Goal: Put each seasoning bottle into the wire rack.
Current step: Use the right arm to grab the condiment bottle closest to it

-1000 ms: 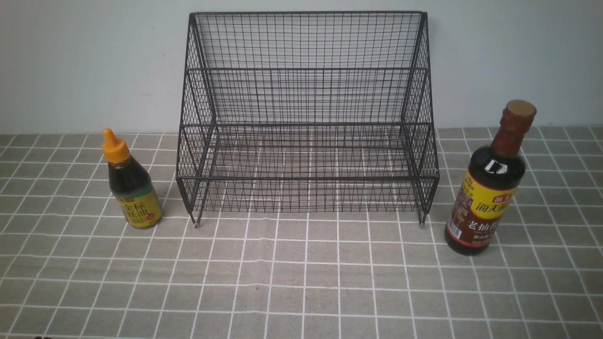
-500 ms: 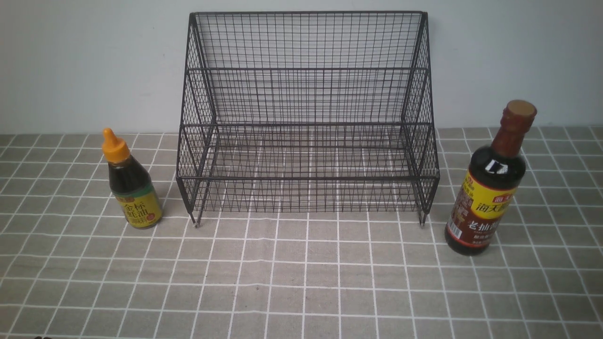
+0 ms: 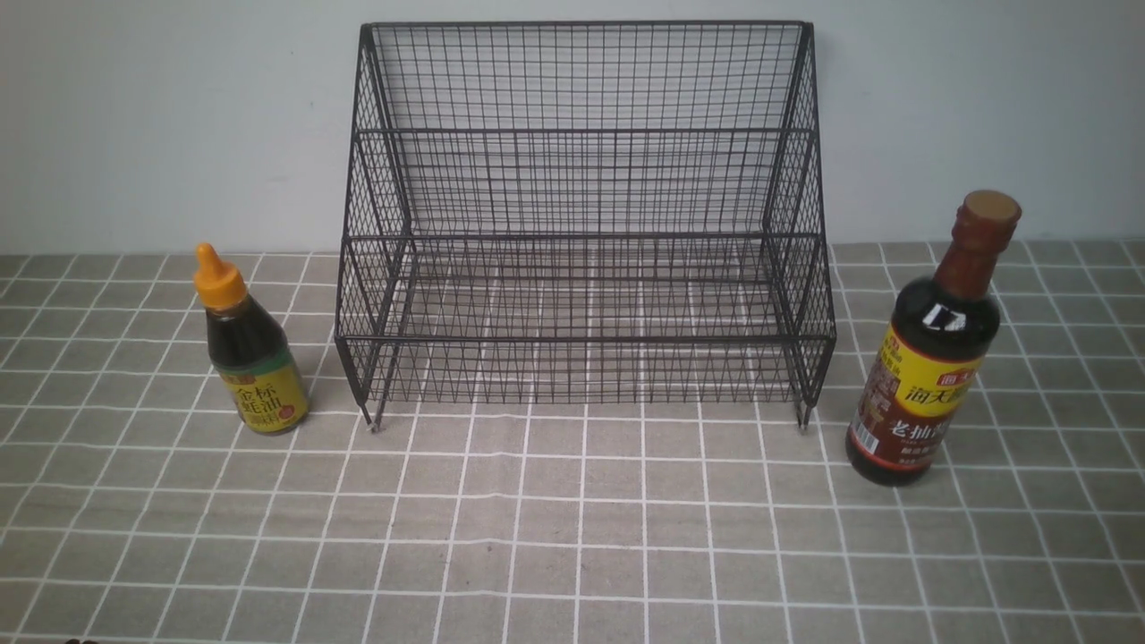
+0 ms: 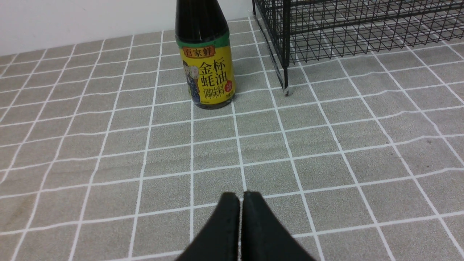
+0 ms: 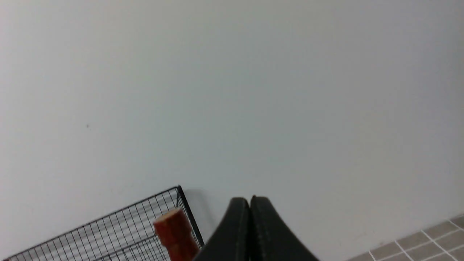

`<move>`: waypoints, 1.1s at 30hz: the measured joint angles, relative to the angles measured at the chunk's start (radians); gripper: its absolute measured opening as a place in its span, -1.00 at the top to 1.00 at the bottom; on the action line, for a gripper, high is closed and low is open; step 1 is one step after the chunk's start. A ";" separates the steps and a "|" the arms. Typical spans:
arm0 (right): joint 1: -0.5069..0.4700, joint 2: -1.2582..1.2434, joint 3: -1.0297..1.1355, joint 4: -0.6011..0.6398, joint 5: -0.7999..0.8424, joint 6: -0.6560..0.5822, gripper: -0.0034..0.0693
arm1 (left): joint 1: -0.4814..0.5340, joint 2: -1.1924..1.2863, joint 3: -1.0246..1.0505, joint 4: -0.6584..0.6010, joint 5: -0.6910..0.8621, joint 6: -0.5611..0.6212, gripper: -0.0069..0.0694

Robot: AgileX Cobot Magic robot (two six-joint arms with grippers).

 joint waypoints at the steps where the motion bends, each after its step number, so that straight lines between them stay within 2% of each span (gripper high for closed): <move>1: 0.000 0.004 -0.020 0.001 0.027 0.002 0.94 | 0.000 0.000 0.000 0.000 0.000 0.000 0.84; 4: 0.000 0.127 -0.230 -0.012 0.226 0.002 0.94 | 0.000 0.000 0.000 0.000 0.000 0.000 0.84; 7: 0.000 0.355 -0.469 -0.046 0.503 -0.026 0.94 | 0.000 0.000 0.000 0.000 0.000 0.000 0.84; 16: 0.000 1.030 -1.093 -0.083 1.197 -0.212 0.94 | 0.000 0.000 0.000 0.000 0.000 0.000 0.84; 20: 0.001 1.223 -1.304 -0.088 1.332 -0.239 0.92 | 0.000 0.000 0.000 0.000 0.000 0.000 0.84; 25: 0.030 1.368 -1.474 -0.103 1.384 -0.246 0.86 | 0.000 0.000 0.000 0.000 0.000 0.000 0.84; 27: 0.083 1.414 -1.522 -0.125 1.390 -0.246 0.78 | 0.000 0.000 0.000 0.000 0.000 0.000 0.84; 29: 0.147 1.442 -1.537 -0.168 1.381 -0.246 0.62 | 0.000 0.000 0.000 0.000 0.000 0.000 0.84; 33: 0.193 1.468 -1.537 -0.213 1.365 -0.215 0.35 | 0.000 0.000 0.000 0.000 0.000 0.000 0.84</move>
